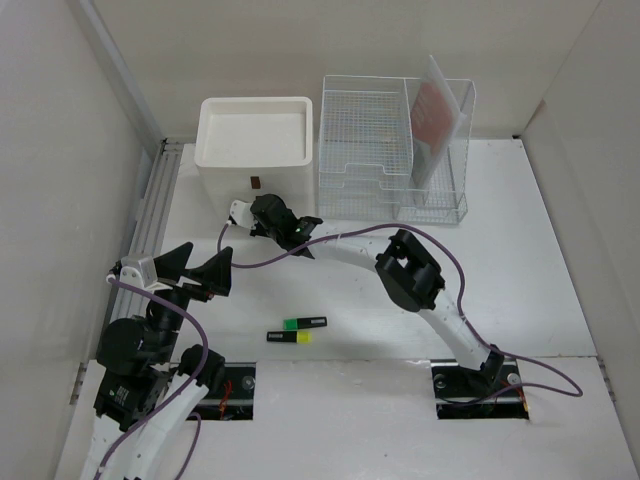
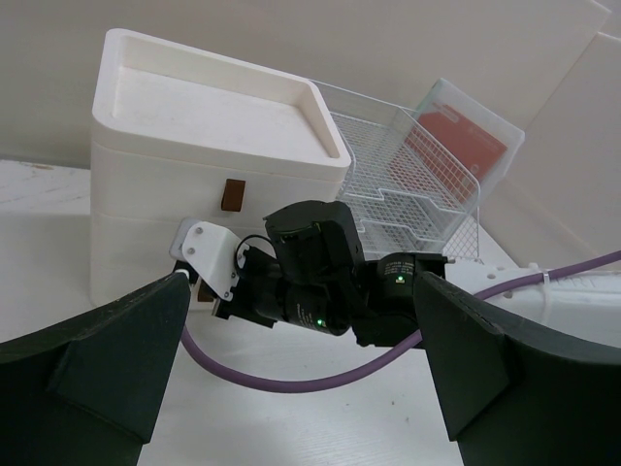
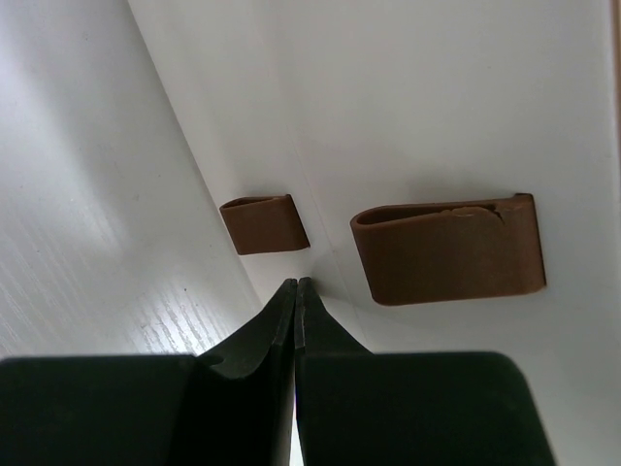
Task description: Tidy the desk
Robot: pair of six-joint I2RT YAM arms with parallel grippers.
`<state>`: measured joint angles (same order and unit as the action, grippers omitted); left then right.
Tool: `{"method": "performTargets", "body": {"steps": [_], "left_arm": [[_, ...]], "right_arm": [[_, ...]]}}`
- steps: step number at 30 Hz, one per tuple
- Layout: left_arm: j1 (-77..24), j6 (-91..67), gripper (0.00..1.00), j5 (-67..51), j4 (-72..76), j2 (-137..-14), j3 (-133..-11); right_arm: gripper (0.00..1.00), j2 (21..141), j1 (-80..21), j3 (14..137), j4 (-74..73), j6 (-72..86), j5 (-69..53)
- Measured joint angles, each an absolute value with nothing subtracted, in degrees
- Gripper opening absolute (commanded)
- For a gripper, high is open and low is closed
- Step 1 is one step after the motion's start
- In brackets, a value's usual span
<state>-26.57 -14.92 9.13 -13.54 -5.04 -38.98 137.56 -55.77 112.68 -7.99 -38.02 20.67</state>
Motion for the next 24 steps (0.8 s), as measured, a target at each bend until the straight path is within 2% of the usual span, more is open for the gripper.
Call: {"method": "performTargets", "body": {"steps": [8,11,13,14,15,16,18,24], "left_arm": [[-26.57,-14.92,1.00,9.13,-13.56,-5.04,-38.98],[-26.57,-14.92,1.00,9.13,-13.58,-5.04,-38.98],[-26.57,-14.92,1.00,9.13,-13.61,-5.06,-38.98],[-26.57,-14.92,1.00,9.13,-13.61,-5.06,-38.98],[-26.57,-14.92,1.00,9.13,-13.61,-5.04,-38.98],[-26.57,-14.92,1.00,9.13,-13.61,-5.06,-38.98],[-26.57,-14.92,1.00,9.13,-13.58,-5.06,-38.98],[-26.57,-14.94,1.00,9.13,-13.56,-5.06,-38.98]], "right_arm": [[0.04,137.34,-55.83,111.09,-6.22,-38.13,20.97],[0.04,134.30,-55.57,103.96,-4.49,-38.00,18.85],[0.11,129.29,-55.35,96.09,-5.32,-37.93,16.03],[0.19,126.17,-55.18,92.09,-6.15,-37.87,13.93],[0.37,122.83,-55.13,88.71,-7.57,-37.67,11.46],[0.51,119.50,-55.16,86.17,-9.52,-37.39,8.47],[0.98,113.10,-55.20,83.42,-13.30,-37.12,1.83],[1.00,98.19,-55.20,78.54,-18.17,-36.60,-19.00]]}}
